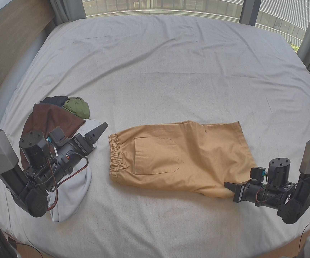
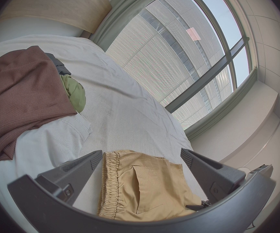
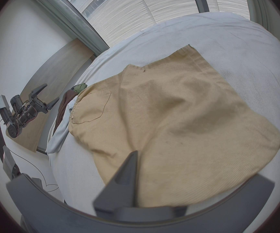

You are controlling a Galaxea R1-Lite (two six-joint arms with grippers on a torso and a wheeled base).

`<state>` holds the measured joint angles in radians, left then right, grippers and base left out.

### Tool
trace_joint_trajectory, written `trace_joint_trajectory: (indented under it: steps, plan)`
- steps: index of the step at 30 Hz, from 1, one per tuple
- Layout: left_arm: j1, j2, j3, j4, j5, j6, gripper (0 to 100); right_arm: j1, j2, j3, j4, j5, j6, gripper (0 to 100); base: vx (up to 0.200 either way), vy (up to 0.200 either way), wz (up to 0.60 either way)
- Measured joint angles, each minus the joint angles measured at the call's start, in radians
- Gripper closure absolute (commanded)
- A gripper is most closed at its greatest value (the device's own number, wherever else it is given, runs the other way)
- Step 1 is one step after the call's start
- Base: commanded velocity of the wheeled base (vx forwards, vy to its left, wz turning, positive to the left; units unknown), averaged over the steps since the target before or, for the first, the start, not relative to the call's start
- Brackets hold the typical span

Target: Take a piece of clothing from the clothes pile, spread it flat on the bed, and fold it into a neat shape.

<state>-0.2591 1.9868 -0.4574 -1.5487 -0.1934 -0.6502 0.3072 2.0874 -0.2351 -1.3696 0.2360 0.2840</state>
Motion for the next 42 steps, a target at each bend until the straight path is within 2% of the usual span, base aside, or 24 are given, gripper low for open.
trace_joint_trajectory:
  steps: [8, 17, 20, 25, 31, 37, 42]
  plan:
    - [0.000, 0.000, 0.002, 0.000, 0.000, -0.001, 0, 0.027, 0.042, 0.030, -0.049, -0.026, 0.001, 0, 0.000, 0.000, 0.00]
    - [0.000, 0.000, 0.001, 0.000, -0.001, -0.001, 0, 0.161, 0.060, 0.074, -0.053, -0.022, 0.013, 0, 0.000, 0.000, 0.00]
    - [0.000, 0.000, 0.002, 0.000, -0.001, -0.001, 0, 0.235, 0.064, 0.061, -0.076, -0.012, 0.041, 0, 0.000, 0.000, 0.00]
    - [0.000, 0.002, 0.006, 0.000, -0.003, -0.002, 0, 0.307, 0.062, 0.024, -0.094, 0.001, 0.067, 0, 0.000, 0.000, 0.00]
    - [0.001, 0.017, 0.023, 0.003, -0.003, -0.006, 0, 0.370, 0.021, -0.039, -0.145, 0.072, 0.101, 0, 0.000, 0.000, 0.00]
    - [0.001, 0.046, 0.038, 0.003, -0.003, -0.005, 0, 0.386, -0.042, -0.097, -0.169, 0.094, 0.137, 0, 0.000, 0.000, 0.00]
    - [0.001, 0.078, 0.053, 0.003, -0.003, -0.005, 0, 0.344, -0.081, -0.153, -0.167, 0.096, 0.139, 0, 0.000, 0.000, 0.00]
